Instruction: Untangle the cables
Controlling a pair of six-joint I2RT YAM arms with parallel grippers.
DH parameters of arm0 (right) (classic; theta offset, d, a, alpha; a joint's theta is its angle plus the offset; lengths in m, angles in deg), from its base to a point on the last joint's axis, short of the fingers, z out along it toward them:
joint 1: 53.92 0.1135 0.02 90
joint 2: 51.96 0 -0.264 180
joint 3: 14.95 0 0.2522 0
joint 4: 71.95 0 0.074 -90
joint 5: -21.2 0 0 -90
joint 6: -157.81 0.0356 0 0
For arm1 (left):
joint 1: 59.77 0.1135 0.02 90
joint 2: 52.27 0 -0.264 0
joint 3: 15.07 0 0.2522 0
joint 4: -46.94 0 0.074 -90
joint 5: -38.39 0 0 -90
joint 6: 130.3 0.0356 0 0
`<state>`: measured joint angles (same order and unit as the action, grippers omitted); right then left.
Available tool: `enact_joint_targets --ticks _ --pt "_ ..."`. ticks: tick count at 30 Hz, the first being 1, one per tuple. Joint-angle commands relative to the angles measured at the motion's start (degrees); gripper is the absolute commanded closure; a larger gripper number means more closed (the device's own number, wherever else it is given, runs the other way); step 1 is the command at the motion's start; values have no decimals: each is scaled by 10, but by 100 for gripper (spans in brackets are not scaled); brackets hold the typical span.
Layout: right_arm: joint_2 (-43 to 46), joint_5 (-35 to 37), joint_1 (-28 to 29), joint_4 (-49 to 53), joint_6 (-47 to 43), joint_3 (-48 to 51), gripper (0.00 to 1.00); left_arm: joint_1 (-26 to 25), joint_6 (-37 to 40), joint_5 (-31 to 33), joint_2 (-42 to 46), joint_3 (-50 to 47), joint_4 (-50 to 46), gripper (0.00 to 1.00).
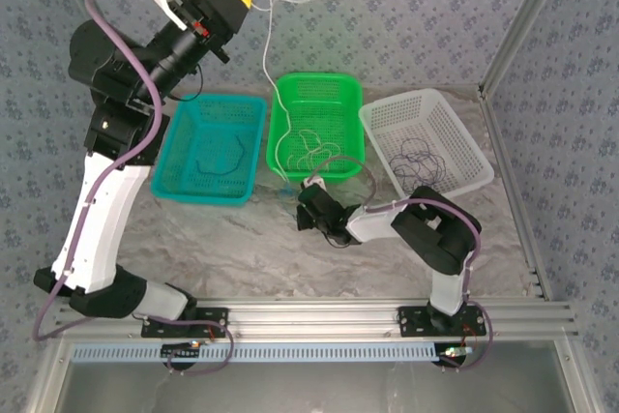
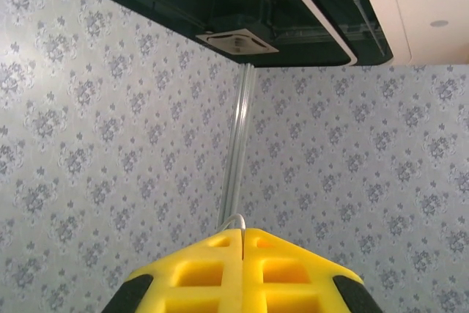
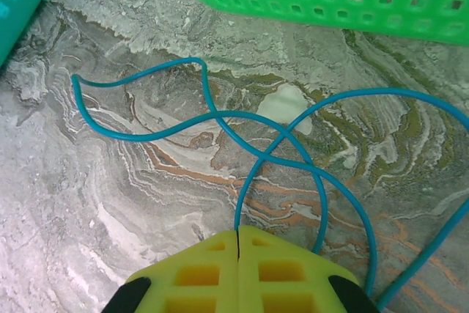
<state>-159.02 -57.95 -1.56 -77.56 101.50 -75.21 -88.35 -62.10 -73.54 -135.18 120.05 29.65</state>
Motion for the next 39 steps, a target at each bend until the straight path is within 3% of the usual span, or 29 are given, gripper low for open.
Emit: enact_joint_targets --ticks 1,7,12,14,23,28,39 --pt "-80 -72 12 201 35 79 100 7 11 -12 -18 47 -33 100" --pt "-92 -71 9 191 36 88 100 15 15 -9 -60 155 -76 100" --pt "-118 -76 4 179 38 89 100 29 4 -11 -165 402 -177 100" --pt "-122 -78 3 177 37 86 100 41 -19 -11 -199 456 -181 100" --pt "-91 -68 4 159 41 114 100 52 -45 -32 -199 438 -157 100" --pt "-133 -66 -10 179 61 103 100 58 -50 -19 -186 439 -130 100" --pt "-134 -57 -55 166 82 138 100 67 -32 19 -129 438 -84 100"
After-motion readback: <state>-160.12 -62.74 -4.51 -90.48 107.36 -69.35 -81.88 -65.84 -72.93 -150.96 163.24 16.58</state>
